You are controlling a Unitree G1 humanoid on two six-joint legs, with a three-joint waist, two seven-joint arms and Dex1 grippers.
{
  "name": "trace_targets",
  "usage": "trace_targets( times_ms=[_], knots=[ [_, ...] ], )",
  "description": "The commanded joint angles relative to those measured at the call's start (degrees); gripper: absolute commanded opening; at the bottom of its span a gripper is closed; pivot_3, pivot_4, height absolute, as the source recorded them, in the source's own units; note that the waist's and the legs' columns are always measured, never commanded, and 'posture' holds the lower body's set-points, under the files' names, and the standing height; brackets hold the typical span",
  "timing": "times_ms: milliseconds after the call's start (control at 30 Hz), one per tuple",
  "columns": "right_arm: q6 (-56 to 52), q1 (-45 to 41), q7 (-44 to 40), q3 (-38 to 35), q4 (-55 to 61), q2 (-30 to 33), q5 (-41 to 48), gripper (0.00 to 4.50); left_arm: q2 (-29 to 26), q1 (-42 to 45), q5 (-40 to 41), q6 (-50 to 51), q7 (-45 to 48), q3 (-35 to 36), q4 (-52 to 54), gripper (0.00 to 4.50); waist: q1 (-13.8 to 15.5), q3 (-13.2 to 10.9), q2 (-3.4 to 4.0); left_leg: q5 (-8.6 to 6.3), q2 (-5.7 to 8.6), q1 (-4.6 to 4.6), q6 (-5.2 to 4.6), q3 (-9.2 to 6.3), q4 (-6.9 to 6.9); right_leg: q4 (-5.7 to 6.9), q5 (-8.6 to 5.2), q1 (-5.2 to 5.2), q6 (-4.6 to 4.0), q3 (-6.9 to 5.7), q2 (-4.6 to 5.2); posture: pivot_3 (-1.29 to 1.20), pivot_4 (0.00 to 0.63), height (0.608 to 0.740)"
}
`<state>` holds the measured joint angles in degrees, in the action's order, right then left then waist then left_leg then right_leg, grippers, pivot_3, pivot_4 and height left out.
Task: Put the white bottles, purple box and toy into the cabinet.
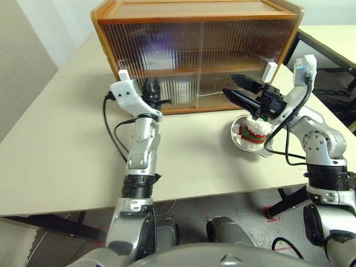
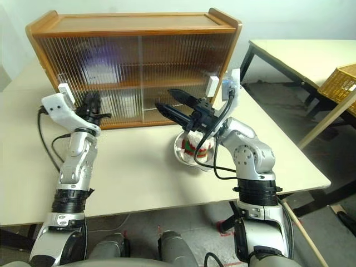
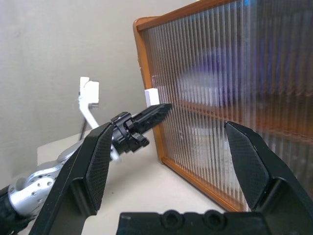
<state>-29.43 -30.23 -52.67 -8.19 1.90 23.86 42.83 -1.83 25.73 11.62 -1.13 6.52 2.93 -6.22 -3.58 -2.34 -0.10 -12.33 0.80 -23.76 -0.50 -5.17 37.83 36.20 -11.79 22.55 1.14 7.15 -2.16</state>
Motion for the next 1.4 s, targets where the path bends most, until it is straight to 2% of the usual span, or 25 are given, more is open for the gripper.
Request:
trace_targets(
  times_ms=[33,100,200,333,500,600,900,1067,1167,1233,1400],
  knots=[
    [-0.05,0.56,0.28,-0.20,0.79,0.77,-0.56,4.50,-4.22,-0.83,4.23,0.19,12.17,-1.54,1.93,2.61,0.04,0.00,0.00,-0.01,-0.05,0.00,0.02,0.00,0.00,-0.01,-0.01,0.01,0.01,0.00,0.04,-0.11,0.018,0.740],
    [-0.06,0.76,0.67,-0.29,0.94,0.90,-0.68,4.50,-6.56,-0.64,7.11,0.85,17.50,-1.24,2.11,3.29,-0.04,0.01,0.01,-0.03,-0.15,0.01,0.06,-0.04,0.00,0.00,-0.03,0.04,0.05,-0.01,0.03,-0.12,0.024,0.740],
    [0.59,1.92,1.87,-0.44,1.43,1.25,-1.58,4.50,-12.84,-1.52,16.39,4.82,30.94,0.93,3.59,4.36,-0.07,0.02,0.02,-0.05,-0.40,0.02,0.09,-0.04,-0.03,0.00,-0.04,0.09,0.07,-0.11,-0.06,-0.12,0.026,0.740],
    [1.33,2.84,3.92,-1.02,0.84,1.70,-2.85,4.50,-20.96,-3.25,26.75,11.31,43.43,5.50,5.43,4.43,-0.28,0.03,0.06,-0.08,-0.60,0.00,0.15,-0.05,-0.14,0.06,0.00,0.28,-0.01,-0.17,-0.11,-0.12,0.029,0.740],
    [4.39,1.71,10.09,-1.90,-4.70,1.95,-8.37,4.48,-27.92,-6.02,35.09,18.85,51.03,9.93,8.64,4.48,-0.40,0.07,0.11,-0.10,-0.86,-0.09,0.18,-0.07,-0.15,0.04,0.07,0.42,-0.13,-0.15,-0.11,-0.12,0.031,0.740],
    [6.23,0.59,13.15,-2.77,-8.65,2.22,-11.20,3.55,-30.34,-7.94,37.26,21.48,53.24,11.31,10.54,4.50,-0.30,0.07,0.14,-0.11,-0.96,-0.09,0.21,-0.11,-0.15,0.03,0.09,0.63,-0.21,-0.12,-0.06,-0.11,0.035,0.740],
    [14.98,-4.57,17.92,-4.10,-20.73,3.76,-18.71,0.09,-31.66,-13.19,38.57,23.71,53.95,13.39,15.68,4.50,-0.21,0.07,0.18,-0.17,-1.01,-0.28,0.31,-0.12,-0.61,0.04,0.19,0.94,-0.50,-0.08,-0.04,-0.07,0.041,0.740],
    [19.66,-8.29,20.80,-4.74,-27.35,4.04,-21.98,0.04,-31.01,-14.13,38.31,23.36,53.43,13.38,16.99,4.50,0.11,0.07,0.18,-0.06,-1.03,-0.25,0.20,-0.12,-1.05,0.05,0.31,1.15,-0.84,-0.08,-0.05,-0.06,0.043,0.740],
    [20.59,-9.01,20.81,-4.63,-28.54,4.13,-22.83,0.04,-30.79,-14.36,38.11,23.09,53.25,13.40,17.24,4.50,0.30,0.07,0.18,0.04,-1.12,-0.23,0.04,-0.12,-1.13,0.06,0.27,1.20,-0.89,-0.11,-0.11,-0.06,0.043,0.740],
    [20.79,-9.31,20.91,-4.53,-29.03,4.30,-23.28,0.04,-30.63,-14.41,37.89,22.86,53.14,13.45,17.23,4.50,0.37,0.07,0.19,0.37,-1.14,-0.22,-0.51,-0.12,-1.15,0.07,0.23,1.20,-0.90,-0.12,-0.12,-0.06,0.043,0.740],
    [20.02,-11.08,23.00,-4.21,-30.43,3.76,-24.79,0.04,-30.32,-14.22,37.27,22.19,53.00,13.40,16.91,4.50,0.40,0.06,0.19,0.36,-1.13,-0.23,-0.50,-0.11,-1.15,0.04,0.15,1.19,-0.82,-0.09,-0.12,-0.06,0.043,0.740]
  ],
)
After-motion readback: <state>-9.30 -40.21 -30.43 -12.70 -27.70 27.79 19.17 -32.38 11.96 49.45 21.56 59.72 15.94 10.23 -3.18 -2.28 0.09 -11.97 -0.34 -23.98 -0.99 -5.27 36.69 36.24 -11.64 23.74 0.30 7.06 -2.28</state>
